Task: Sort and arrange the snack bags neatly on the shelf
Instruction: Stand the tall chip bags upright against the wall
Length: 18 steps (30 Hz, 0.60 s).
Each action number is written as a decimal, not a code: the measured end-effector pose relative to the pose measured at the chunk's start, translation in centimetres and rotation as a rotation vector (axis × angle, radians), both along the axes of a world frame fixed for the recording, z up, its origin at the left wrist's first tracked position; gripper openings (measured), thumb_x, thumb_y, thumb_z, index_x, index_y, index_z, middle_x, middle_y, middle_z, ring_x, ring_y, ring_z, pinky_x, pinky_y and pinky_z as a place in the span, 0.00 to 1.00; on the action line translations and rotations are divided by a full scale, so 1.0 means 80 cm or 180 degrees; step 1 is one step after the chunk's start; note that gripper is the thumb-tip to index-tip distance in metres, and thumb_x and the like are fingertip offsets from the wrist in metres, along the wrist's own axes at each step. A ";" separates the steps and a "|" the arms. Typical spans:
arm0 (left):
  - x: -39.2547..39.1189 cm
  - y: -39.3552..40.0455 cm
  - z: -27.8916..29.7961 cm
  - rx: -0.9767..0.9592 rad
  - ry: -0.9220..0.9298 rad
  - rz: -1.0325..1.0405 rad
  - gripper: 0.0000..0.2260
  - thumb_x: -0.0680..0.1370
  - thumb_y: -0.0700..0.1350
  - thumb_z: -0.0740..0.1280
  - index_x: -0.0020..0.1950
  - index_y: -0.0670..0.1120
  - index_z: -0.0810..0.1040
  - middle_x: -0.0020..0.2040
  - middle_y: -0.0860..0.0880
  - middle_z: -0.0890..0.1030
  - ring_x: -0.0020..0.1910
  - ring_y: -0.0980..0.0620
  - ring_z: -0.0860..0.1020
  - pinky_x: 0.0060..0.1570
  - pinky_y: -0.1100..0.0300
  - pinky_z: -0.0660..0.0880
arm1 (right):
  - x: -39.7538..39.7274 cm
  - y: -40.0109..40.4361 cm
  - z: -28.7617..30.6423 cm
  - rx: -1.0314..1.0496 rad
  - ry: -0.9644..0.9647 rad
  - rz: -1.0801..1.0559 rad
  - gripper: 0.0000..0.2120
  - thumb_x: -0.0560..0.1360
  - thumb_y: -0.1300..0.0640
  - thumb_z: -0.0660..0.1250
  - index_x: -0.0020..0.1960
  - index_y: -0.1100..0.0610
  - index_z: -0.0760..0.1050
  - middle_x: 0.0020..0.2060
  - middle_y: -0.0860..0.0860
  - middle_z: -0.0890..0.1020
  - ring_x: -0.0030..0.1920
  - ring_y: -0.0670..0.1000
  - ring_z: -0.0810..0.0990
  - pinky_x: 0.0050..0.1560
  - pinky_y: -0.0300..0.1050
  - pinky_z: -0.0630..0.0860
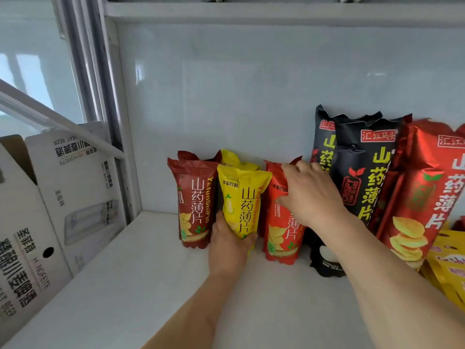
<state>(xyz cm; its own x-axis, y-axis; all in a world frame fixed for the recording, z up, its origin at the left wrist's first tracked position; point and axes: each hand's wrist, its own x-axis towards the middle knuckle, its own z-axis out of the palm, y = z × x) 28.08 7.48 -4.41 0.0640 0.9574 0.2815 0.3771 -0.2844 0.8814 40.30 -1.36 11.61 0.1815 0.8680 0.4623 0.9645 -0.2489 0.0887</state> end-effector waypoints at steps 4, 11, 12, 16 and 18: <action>-0.007 0.000 -0.001 -0.0004 0.0039 0.0117 0.49 0.69 0.53 0.79 0.81 0.47 0.53 0.74 0.46 0.68 0.72 0.45 0.69 0.68 0.46 0.71 | 0.007 0.002 0.003 -0.0080 0.0213 0.0105 0.29 0.75 0.45 0.71 0.71 0.55 0.68 0.64 0.54 0.71 0.65 0.57 0.67 0.66 0.50 0.67; -0.008 0.001 0.001 -0.0058 -0.0029 0.0089 0.47 0.68 0.55 0.80 0.80 0.47 0.57 0.72 0.47 0.71 0.71 0.46 0.70 0.67 0.47 0.72 | 0.011 0.010 0.001 -0.0034 0.0355 0.0207 0.31 0.76 0.48 0.71 0.74 0.54 0.64 0.67 0.54 0.69 0.69 0.57 0.65 0.68 0.49 0.65; -0.008 0.001 0.001 -0.0061 -0.0017 0.0097 0.47 0.68 0.55 0.79 0.80 0.47 0.57 0.72 0.47 0.71 0.71 0.46 0.70 0.67 0.48 0.72 | 0.011 0.010 0.001 -0.0035 0.0352 0.0198 0.32 0.75 0.47 0.71 0.74 0.53 0.63 0.67 0.54 0.69 0.69 0.57 0.65 0.68 0.49 0.65; -0.008 0.001 -0.001 -0.0075 0.0024 0.0131 0.48 0.67 0.58 0.79 0.80 0.47 0.58 0.71 0.47 0.71 0.71 0.46 0.70 0.68 0.48 0.72 | 0.011 0.008 0.011 -0.0122 0.0190 0.0052 0.36 0.73 0.41 0.70 0.75 0.49 0.61 0.69 0.53 0.69 0.69 0.57 0.65 0.67 0.53 0.64; -0.010 -0.001 0.002 -0.0058 0.0108 0.0156 0.48 0.68 0.59 0.78 0.80 0.47 0.57 0.72 0.47 0.70 0.72 0.46 0.68 0.69 0.50 0.70 | 0.008 0.006 0.021 -0.0073 0.0293 0.0107 0.35 0.73 0.38 0.69 0.75 0.49 0.62 0.69 0.52 0.69 0.70 0.57 0.65 0.67 0.53 0.63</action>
<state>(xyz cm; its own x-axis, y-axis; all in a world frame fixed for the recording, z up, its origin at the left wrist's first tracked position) 27.27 7.39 -4.22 0.0263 0.9646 0.2625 0.4200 -0.2489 0.8727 40.96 -0.85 13.31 0.1929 0.8845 0.4248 0.9765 -0.2153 0.0048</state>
